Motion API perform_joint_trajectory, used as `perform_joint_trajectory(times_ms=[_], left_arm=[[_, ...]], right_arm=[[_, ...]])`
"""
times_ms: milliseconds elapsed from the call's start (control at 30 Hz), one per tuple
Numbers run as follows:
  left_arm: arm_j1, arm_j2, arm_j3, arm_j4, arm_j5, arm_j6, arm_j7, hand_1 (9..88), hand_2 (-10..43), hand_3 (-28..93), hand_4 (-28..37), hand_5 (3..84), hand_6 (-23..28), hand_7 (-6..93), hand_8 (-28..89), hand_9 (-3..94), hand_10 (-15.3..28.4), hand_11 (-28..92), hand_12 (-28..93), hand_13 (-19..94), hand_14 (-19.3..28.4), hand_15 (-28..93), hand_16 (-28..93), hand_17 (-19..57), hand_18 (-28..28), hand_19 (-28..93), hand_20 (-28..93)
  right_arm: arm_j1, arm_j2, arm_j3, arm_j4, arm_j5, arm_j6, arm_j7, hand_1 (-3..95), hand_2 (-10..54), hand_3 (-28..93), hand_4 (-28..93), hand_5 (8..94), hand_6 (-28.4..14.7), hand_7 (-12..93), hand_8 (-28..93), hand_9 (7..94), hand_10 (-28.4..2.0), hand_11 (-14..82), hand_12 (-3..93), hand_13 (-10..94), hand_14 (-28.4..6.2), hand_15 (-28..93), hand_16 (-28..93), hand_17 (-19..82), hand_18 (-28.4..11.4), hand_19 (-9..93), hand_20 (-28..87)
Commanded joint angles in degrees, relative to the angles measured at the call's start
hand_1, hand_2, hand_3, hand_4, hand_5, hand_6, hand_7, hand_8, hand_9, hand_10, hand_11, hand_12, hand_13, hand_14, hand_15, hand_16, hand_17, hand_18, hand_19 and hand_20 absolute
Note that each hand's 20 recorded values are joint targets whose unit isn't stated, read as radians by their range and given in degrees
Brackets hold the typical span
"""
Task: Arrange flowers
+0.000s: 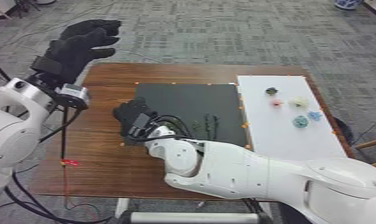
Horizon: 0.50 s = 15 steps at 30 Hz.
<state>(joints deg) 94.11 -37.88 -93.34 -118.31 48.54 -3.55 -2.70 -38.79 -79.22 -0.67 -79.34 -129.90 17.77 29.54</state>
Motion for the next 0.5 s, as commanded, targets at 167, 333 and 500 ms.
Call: perform_joint_trajectory(times_ms=[167,333,500], left_arm=[[0.61,-0.78,-0.65,-0.47,-0.2,-0.33,0.02,35.4,5.4,55,-25.9,24.5,7.6,22.6,-10,13.4,11.5,29,26,5,10.5,52,-1,-9.9,20.0,53,-8],[1.04,-0.74,-1.0,-0.65,-0.14,-0.13,0.11,34.4,5.3,55,-24.3,24.3,7.6,21.9,-9,13.3,12.0,28,26,5,11.7,51,-1,-10.7,21.9,55,-10],[1.73,-0.89,-1.64,-0.85,-0.14,-0.23,0.06,32.5,3.9,58,-24.8,24.6,7.4,21.2,-9,14.3,12.7,26,25,5,13.6,50,-2,-11.8,24.1,56,-11]], right_arm=[[-6.43,0.09,12.55,-5.47,-0.12,-18.77,-8.72,38.5,2.4,93,-19,41.8,5.4,22,-16,72.0,-10.5,56.5,53.3,74,-7.1,85,38,42,-23.1,93,67],[-6.4,-0.15,12.77,-5.63,1.36,-21.52,-6.89,25.7,21.0,93,-4,45.8,5.3,22,-17,80.2,-10.2,68.4,38.2,83,-6.2,88,36,51,-23.4,93,76],[-7.19,-0.46,14.25,-5.52,2.17,-24.96,-6.74,23.9,22.2,93,-2,47.2,5.0,22,-17,85.5,-8.5,70.8,34.6,88,-4.6,89,35,58,-23.0,93,79]])
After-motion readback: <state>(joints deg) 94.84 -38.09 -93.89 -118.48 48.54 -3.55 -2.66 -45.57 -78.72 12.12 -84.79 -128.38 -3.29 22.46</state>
